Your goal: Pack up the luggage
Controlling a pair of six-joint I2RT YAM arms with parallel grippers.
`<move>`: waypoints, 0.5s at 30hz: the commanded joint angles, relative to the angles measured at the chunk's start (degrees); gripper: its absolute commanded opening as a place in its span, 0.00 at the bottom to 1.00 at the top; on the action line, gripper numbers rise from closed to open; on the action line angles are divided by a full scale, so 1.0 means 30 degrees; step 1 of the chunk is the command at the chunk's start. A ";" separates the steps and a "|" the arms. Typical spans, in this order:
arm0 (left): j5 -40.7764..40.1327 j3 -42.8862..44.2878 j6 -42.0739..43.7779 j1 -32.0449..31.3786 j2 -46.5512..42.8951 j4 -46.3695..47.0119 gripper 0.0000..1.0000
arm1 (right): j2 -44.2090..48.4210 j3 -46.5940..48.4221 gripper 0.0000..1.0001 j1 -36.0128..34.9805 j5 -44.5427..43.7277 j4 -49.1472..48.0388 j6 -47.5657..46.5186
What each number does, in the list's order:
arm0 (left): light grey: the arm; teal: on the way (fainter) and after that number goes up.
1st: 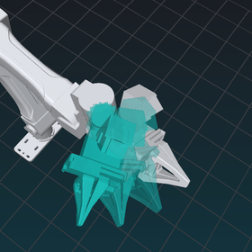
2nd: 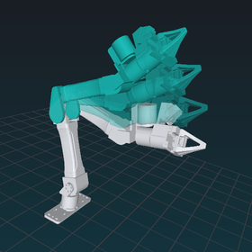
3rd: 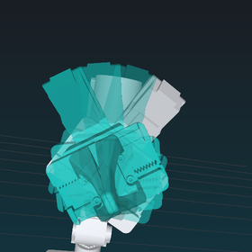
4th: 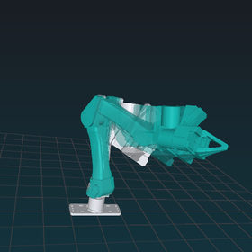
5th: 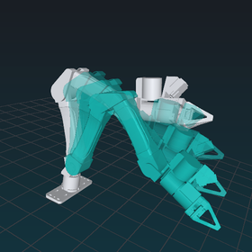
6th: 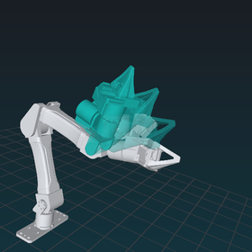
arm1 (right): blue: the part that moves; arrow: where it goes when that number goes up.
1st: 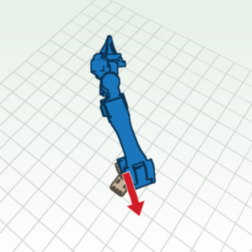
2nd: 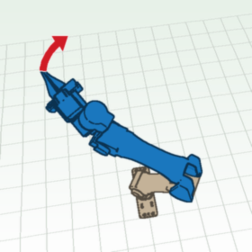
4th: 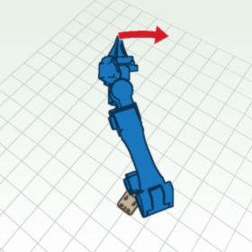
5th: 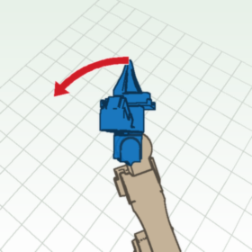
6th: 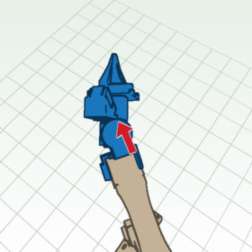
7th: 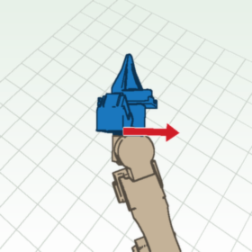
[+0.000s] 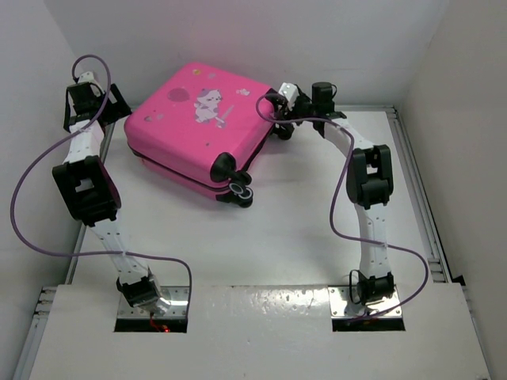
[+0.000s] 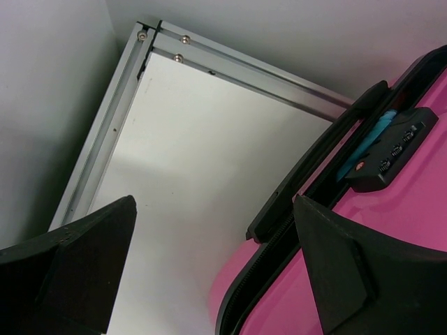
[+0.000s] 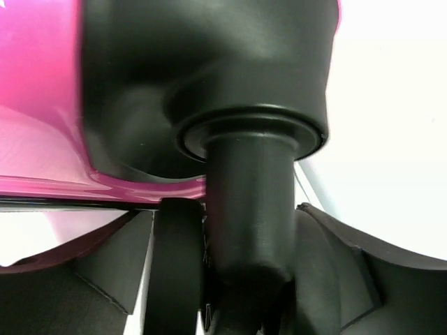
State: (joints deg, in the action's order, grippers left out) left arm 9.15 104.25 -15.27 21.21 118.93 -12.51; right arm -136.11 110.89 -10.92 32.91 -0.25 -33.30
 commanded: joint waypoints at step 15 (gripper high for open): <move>0.0115 0.0580 0.1952 -0.0479 0.1544 -0.2919 1.00 | 0.4848 -0.4669 0.00 -0.1430 0.1481 -0.6182 -0.3929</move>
State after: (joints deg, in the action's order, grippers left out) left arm 8.29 105.25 -13.80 21.41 119.74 -13.56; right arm -129.67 100.47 -11.46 29.15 -11.38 -42.96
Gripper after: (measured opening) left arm 0.995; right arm 0.513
